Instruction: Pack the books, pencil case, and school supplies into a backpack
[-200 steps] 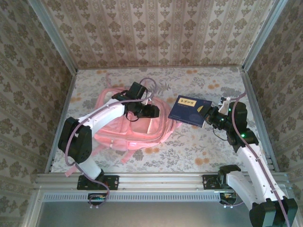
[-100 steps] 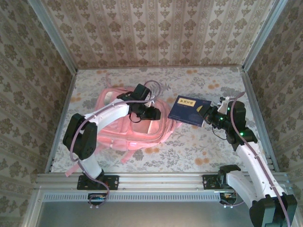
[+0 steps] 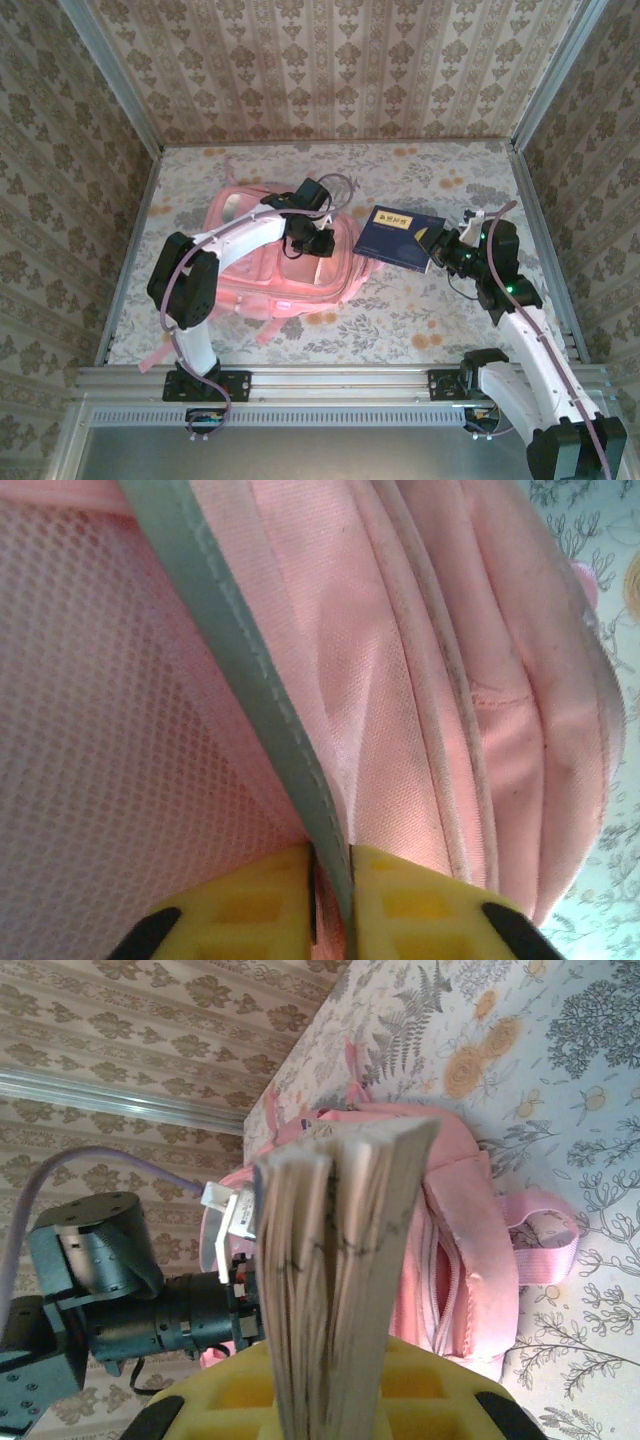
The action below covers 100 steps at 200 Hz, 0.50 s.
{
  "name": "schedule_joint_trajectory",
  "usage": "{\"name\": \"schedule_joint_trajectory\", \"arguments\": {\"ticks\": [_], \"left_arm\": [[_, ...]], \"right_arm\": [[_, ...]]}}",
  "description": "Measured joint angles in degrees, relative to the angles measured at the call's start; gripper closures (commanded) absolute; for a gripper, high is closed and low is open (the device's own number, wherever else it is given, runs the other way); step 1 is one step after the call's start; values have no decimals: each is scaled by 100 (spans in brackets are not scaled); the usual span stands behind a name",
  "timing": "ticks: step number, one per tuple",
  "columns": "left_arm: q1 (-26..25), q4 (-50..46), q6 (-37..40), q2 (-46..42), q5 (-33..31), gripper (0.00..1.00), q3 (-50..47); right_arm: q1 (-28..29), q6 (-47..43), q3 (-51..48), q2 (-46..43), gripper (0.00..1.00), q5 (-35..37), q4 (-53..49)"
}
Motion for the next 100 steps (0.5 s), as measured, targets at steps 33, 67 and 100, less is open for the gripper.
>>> {"name": "schedule_joint_trajectory", "arguments": {"ticks": [33,67,100], "left_arm": [[111,-44,39,-118,267,100,52],[459,-149,44,-922,844,100,44],[1023,-219,61,-2065,1443,100,20]], "right_arm": [[0,-140,68,-173,100,39,-249],[0,-466,424,-254,100,474,-955],[0,-654,632,-286,100,844,-1314]]}}
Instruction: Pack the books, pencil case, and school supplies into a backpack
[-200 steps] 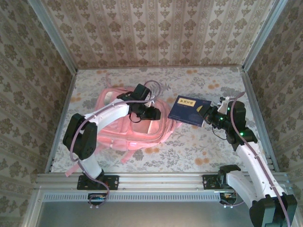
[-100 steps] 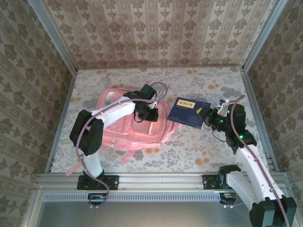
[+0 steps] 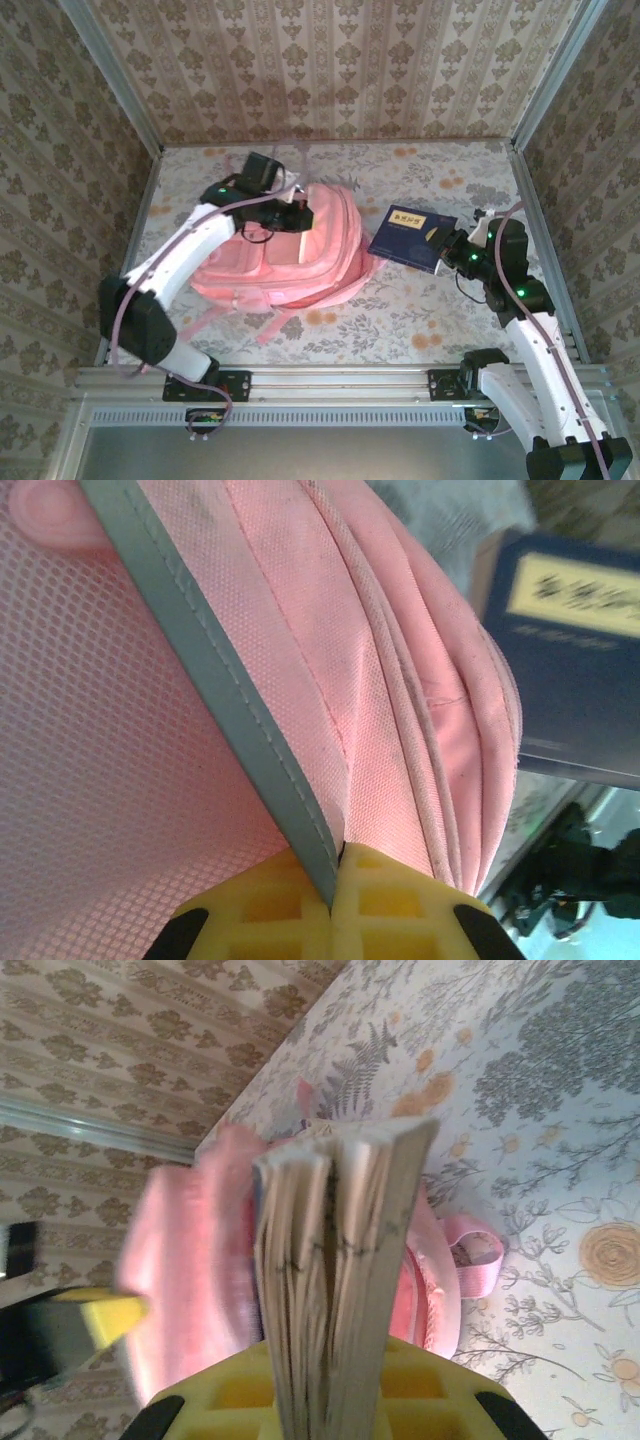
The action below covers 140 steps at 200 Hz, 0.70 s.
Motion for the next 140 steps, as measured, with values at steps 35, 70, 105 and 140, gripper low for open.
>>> {"name": "schedule_joint_trajectory", "arguments": {"ticks": [35,70,105,140], "left_arm": [[612,57,-31,-901,745,100,-367],[745,293,-155,-1113,1276,100,-632],[745,361,-245,-1113,1482,100,-636],[748,614,-531,-1113,1742,100,-680]], "right_arm": [[0,46,-15,175,100,-164,153],[116,632,-332,824,100,-1005,1390],[605,957,-396,1283,100,-1438,2229],[1403,1137,-391,2057,100,-1471,3174]]}}
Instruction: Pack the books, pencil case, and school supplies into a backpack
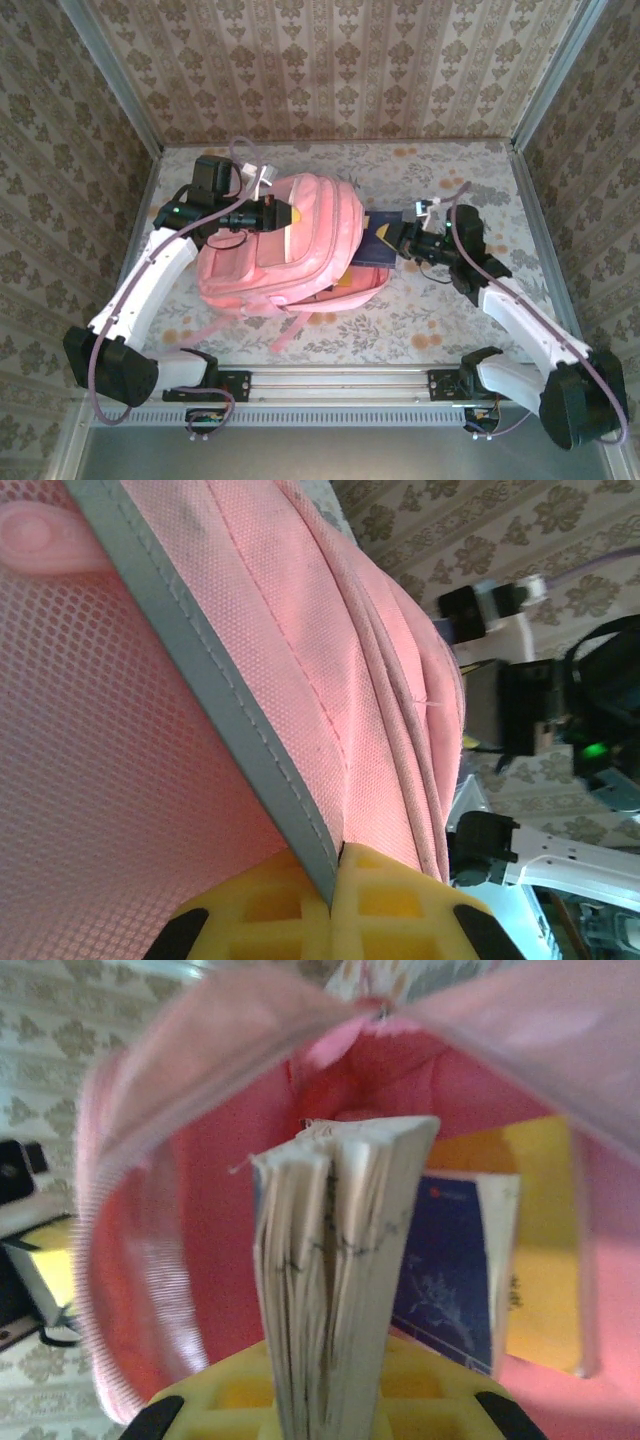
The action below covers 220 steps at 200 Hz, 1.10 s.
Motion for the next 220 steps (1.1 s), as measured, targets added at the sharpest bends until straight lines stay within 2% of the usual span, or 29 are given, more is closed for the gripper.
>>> {"name": "schedule_joint_trajectory", "arguments": {"ticks": [38,52,111,125,137,155,190,203,220], "left_arm": [[57,164,-238,-2,162,100,-11],[85,223,-282,-17,188,100,-50],[162,365,-409,-103,260,100,-149],[195,382,-448,-103,258,100,-160],[256,431,-501,-105,254,100,-184],[378,487,-612,-107,225,100,-260],[479,586,-839,-127,221,100,-435],[483,658,-890,-142,225,100,-457],[483,719,-925,-177,249,100,-483]], "right_arm": [[686,302,107,1307,100,170,883],[975,317,389,1797,95,306,975],[2144,225,2017,3213,84,1471,710],[2321,168,2406,3495,78,1668,549],[2452,122,2787,3759,69,1808,385],[2603,129,3176,4094,46,2002,245],[2621,118,3112,4253,13,2109,227],[2577,116,2988,4210,4,2103,332],[2492,90,2721,4054,0,2061,426]]}}
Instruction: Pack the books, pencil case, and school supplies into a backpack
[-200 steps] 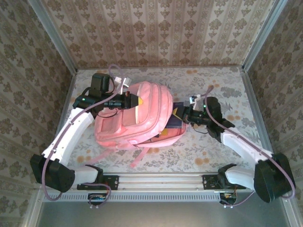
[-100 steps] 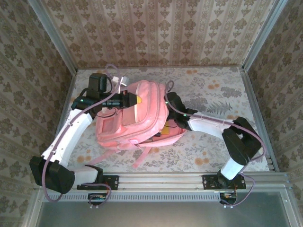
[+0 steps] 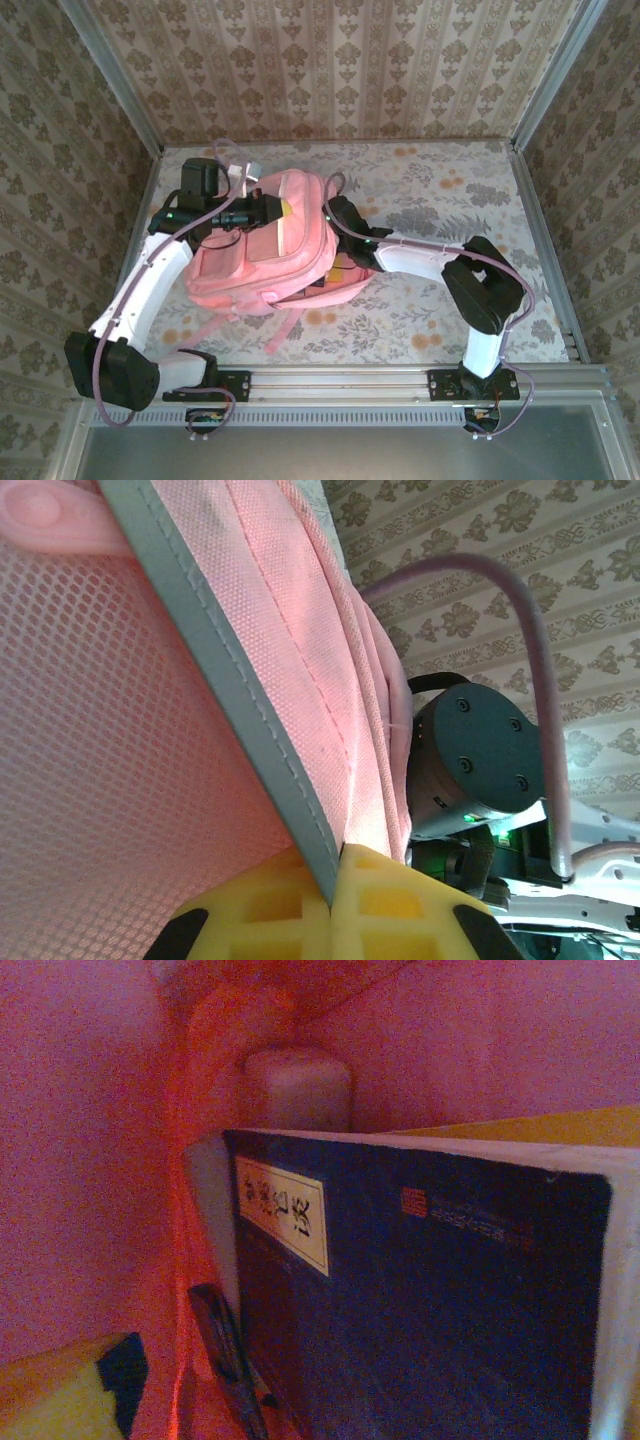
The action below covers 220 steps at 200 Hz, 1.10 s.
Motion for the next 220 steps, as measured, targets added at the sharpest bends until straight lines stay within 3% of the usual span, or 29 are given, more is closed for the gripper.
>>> {"name": "schedule_joint_trajectory", "arguments": {"ticks": [81,151,180,220], "left_arm": [[2,221,-79,-48,59,100,-42],[2,271,-76,-48,57,100,-74],[2,269,-76,-48,55,100,-74],[-87,225,57,-13,-33,100,-79]], "right_arm": [[-566,-372,-1023,-1067,0,-214,61],[-1596,-1495,-1178,-2155,8,546,-1416],[-1727,-2037,-894,-2028,8,957,-2232],[-1775,-2437,-553,-1047,12,940,-2723]]}}
